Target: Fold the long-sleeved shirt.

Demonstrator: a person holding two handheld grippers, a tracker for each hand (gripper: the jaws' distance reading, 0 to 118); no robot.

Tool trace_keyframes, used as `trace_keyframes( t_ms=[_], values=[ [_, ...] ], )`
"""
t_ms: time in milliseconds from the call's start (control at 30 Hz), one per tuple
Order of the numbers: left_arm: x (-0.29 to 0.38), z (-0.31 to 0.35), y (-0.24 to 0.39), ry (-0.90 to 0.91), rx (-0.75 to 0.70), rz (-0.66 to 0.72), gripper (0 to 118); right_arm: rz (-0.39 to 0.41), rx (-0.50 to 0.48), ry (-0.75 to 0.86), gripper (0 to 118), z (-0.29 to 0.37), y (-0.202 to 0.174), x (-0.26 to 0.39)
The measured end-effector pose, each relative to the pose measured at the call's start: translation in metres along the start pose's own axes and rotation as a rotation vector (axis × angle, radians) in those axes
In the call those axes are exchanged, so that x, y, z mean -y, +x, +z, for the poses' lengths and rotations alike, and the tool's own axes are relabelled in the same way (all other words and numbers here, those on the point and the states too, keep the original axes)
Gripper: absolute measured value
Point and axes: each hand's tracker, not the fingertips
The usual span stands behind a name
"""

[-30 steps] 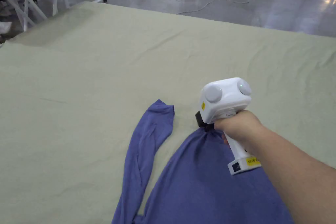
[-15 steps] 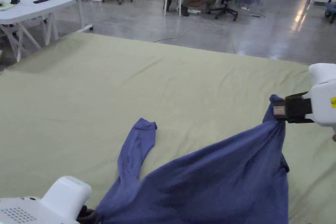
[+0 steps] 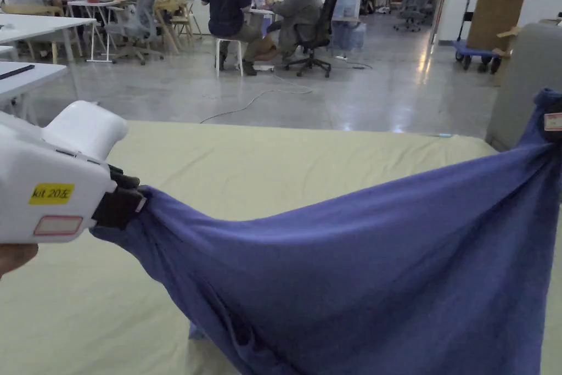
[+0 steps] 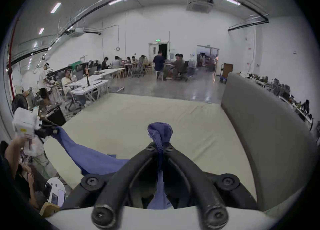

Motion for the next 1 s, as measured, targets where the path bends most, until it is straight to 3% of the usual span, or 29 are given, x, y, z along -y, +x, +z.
trace_keyframes(
  t_ms=[200, 400, 633, 800, 1000],
  values=[
    [-0.099, -0.028, -0.046, 0.063, -0.058, 0.029, 9, 0.019, 0.11, 0.014, 1, -0.041, 0.029, -0.089],
    [-0.212, -0.037, -0.103, 0.17, -0.177, 0.095, 9, 0.086, 0.26, 0.099, 1, -0.071, 0.048, -0.198],
    [-0.326, -0.047, -0.124, 0.259, -0.313, -0.035, 9, 0.05, 0.348, 0.234, 1, -0.103, 0.066, -0.306],
    [-0.377, -0.06, -0.131, 0.314, -0.359, 0.01, 9, 0.065, 0.458, 0.354, 1, -0.113, 0.067, -0.342],
    [-0.407, -0.068, -0.129, 0.349, -0.398, -0.028, 9, 0.023, 0.488, 0.354, 1, -0.12, 0.084, -0.353]
  ],
)
